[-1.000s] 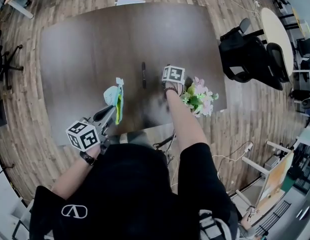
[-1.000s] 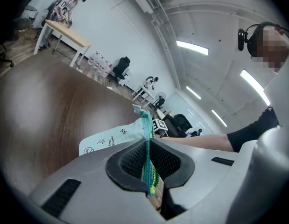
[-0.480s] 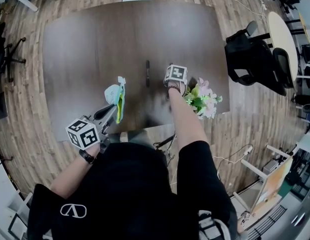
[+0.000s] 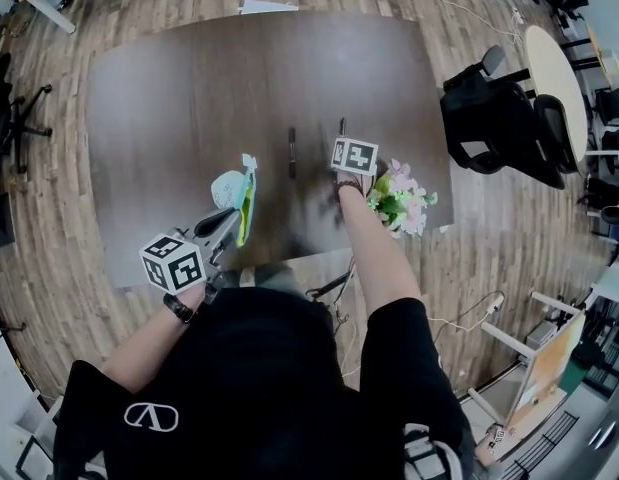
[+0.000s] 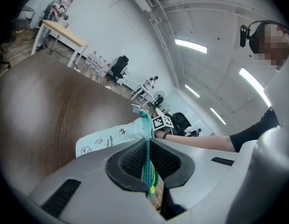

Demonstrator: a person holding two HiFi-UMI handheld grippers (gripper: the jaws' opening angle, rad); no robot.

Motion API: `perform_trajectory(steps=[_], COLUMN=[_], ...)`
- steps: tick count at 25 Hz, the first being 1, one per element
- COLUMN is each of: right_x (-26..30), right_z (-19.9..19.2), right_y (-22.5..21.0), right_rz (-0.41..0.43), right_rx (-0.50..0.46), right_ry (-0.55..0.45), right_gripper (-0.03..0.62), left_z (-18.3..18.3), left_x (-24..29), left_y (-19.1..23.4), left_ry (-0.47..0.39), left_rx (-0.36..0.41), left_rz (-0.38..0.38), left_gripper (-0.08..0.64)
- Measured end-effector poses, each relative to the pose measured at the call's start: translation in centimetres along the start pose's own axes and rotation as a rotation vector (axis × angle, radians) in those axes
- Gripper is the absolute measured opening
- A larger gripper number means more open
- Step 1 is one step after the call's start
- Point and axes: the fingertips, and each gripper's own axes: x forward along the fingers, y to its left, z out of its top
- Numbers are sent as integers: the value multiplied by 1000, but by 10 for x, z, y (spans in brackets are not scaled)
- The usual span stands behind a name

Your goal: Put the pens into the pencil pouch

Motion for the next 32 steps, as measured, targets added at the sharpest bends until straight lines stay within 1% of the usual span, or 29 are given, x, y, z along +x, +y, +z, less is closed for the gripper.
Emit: perform_trajectory(steps=[3,6,9,11,14,20,22,24,29,32], right_x=[-53,-117,-187,-231,-288,-365,-378,-383,-378,-382], right_z=[43,81,101,105,99,69,57,45,29,32], right_y=[12,21,36,47,62,85,91,93,92,94], right_rz=[32,77,123,150,184,235,233,223,205,227], right_rx=[-33,-31,-24,-25,-33,-51,-72,-76,-35,-27], right_ry=[-175,-355,-522,-622,-756,-993,-1055,-1089,-1084,-1098], right_gripper=[43,43,43,43,43,43,43,43,43,43], left_z=[0,4,9,13,20,27,29,30,33,36], left_x=[6,16,20,21,27,39,42,44,43,45], left_y=[-10,-21,-31,-36,-42,-57,-62,-66,-73,-77], left_ry=[2,-2,-5,-5,-9,-9,-8,-8,-11,-11], left_rx=[6,16,29,37,46,51,55,59,66,68], left_rz=[-24,-54,-75,-86,-104,-139,-147,-155,-171,-177], left_gripper=[23,23,23,23,23,23,23,23,23,23])
